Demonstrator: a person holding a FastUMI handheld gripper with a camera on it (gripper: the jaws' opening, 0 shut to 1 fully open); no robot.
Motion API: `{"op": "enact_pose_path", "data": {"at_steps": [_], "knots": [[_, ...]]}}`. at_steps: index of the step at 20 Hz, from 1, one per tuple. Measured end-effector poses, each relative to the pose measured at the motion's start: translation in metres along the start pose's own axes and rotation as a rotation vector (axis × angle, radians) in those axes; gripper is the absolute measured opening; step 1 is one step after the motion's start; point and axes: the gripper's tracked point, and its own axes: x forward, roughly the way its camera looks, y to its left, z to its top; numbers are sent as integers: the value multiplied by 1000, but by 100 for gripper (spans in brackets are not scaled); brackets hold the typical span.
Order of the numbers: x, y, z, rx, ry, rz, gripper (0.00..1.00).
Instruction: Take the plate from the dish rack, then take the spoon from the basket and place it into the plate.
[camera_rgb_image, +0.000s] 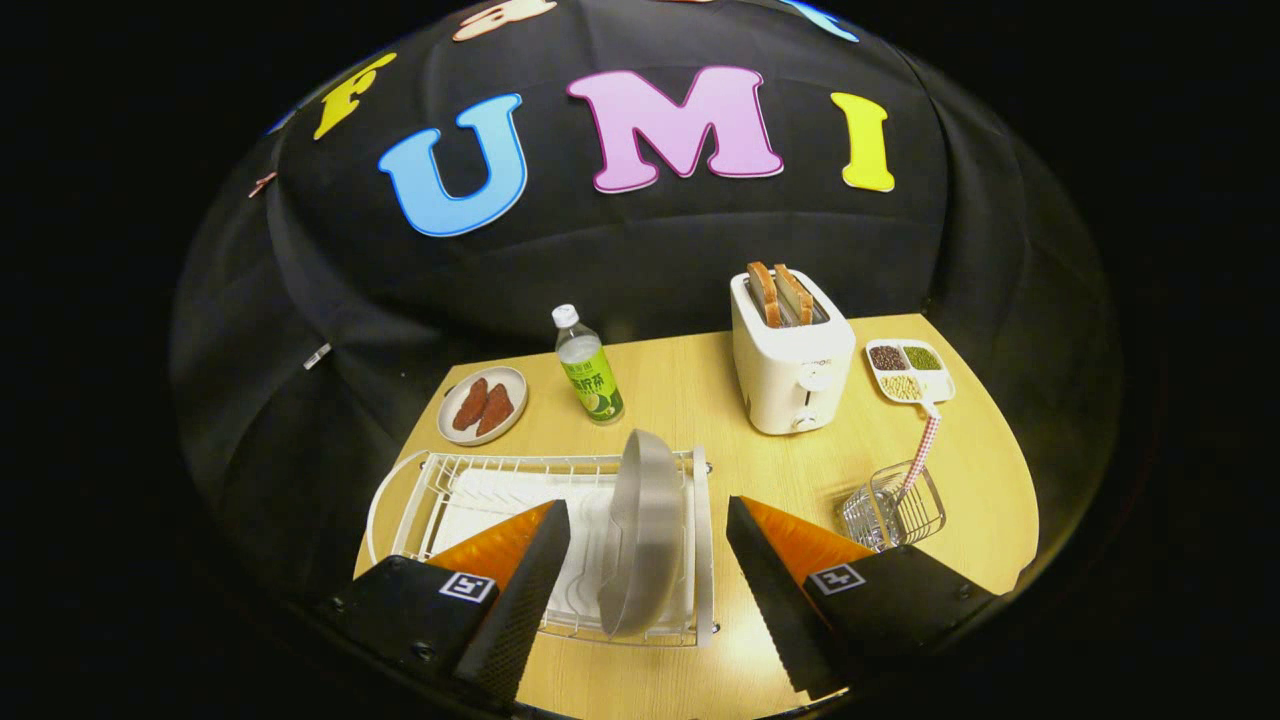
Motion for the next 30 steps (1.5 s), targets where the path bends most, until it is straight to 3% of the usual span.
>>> {"op": "enact_pose_path", "data": {"at_steps": [6, 11, 15, 30], "knots": [[39, -8, -17, 66, 154, -47, 89], [52, 5, -43, 108, 262, -33, 53], [54, 4, -42, 88, 237, -71, 36], [47, -1, -17, 52, 173, -155, 35]]}}
